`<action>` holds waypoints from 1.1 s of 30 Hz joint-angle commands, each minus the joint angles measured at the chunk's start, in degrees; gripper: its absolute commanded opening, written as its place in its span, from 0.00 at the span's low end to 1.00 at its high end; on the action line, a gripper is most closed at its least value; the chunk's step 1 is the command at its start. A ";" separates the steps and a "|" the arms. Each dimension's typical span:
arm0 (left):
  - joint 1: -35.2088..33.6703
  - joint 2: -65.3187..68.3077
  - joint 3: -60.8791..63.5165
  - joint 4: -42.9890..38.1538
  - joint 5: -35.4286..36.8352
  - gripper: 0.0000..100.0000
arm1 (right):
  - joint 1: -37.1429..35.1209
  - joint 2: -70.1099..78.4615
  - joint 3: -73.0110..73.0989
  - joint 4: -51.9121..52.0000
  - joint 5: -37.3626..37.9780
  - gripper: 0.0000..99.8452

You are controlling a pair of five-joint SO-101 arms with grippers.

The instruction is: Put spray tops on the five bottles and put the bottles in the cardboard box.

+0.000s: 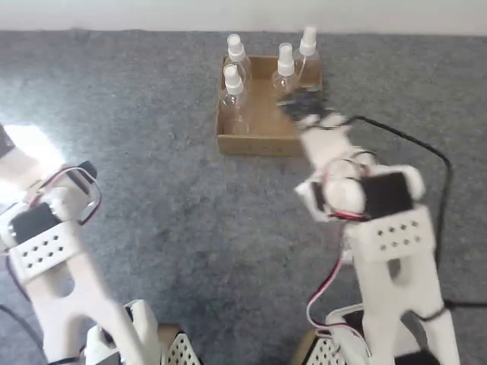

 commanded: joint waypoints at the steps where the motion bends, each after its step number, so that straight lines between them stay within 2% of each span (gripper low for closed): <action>1: 3.43 -2.37 -1.01 1.32 0.26 0.25 | 10.77 -7.34 8.70 -9.71 -0.62 0.18; 11: 15.03 -2.37 -2.24 3.34 -2.64 0.25 | 21.14 -14.46 20.92 -17.01 -1.58 0.18; 19: 32.18 -2.20 -7.60 10.90 -10.29 0.25 | 32.04 -20.00 21.27 -16.84 -3.52 0.18; 26: 44.40 -1.93 -7.78 12.22 -8.70 0.30 | 42.15 -23.52 21.27 -16.84 -3.34 0.18; 33: 54.68 -1.85 -7.69 11.96 -7.21 0.31 | 47.52 -26.42 21.54 -16.66 -3.16 0.18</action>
